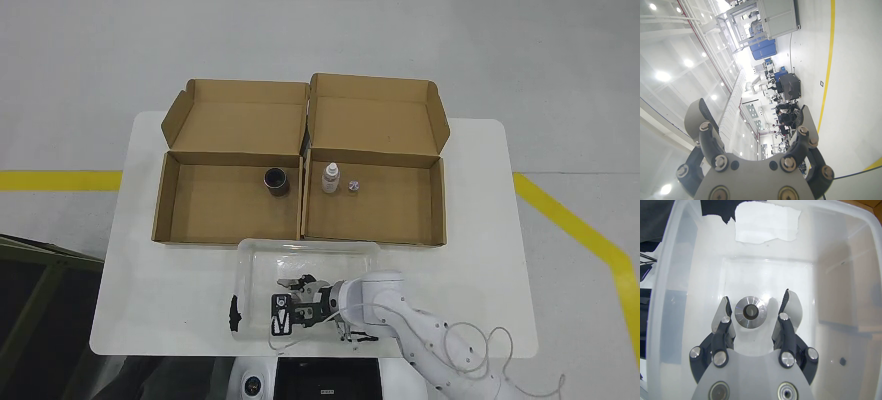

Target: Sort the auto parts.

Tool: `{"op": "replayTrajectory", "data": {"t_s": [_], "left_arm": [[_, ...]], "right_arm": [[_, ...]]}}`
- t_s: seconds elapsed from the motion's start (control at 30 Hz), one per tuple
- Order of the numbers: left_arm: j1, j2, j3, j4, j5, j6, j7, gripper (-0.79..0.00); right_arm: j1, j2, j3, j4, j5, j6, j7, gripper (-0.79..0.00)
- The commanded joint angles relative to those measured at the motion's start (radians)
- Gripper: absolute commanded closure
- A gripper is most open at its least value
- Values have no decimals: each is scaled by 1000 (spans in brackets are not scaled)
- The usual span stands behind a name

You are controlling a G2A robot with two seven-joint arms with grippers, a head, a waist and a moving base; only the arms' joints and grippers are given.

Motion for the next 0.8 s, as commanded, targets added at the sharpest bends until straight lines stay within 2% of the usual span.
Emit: {"op": "replayTrajectory", "data": {"t_s": [0.0,0.37,0.4,0.5,0.53,0.77], "left_arm": [[0,0,0,0,0,0,0,-785],[0,0,0,0,0,0,0,-785],[0,0,0,0,0,0,0,-785],[0,0,0,0,0,0,0,-785],[0,0,0,0,0,0,0,-785],[0,0,0,0,0,0,0,-785]], "right_arm": [[3,0,-3,5,5,0,2,-416],[31,-2,-16,25,30,-3,5,-237],[34,-2,-17,25,33,-4,7,-206],[43,-2,-19,16,44,-12,6,-25],[46,-2,-20,12,48,-13,6,0],[61,-2,-21,-37,65,-14,0,0]]}}
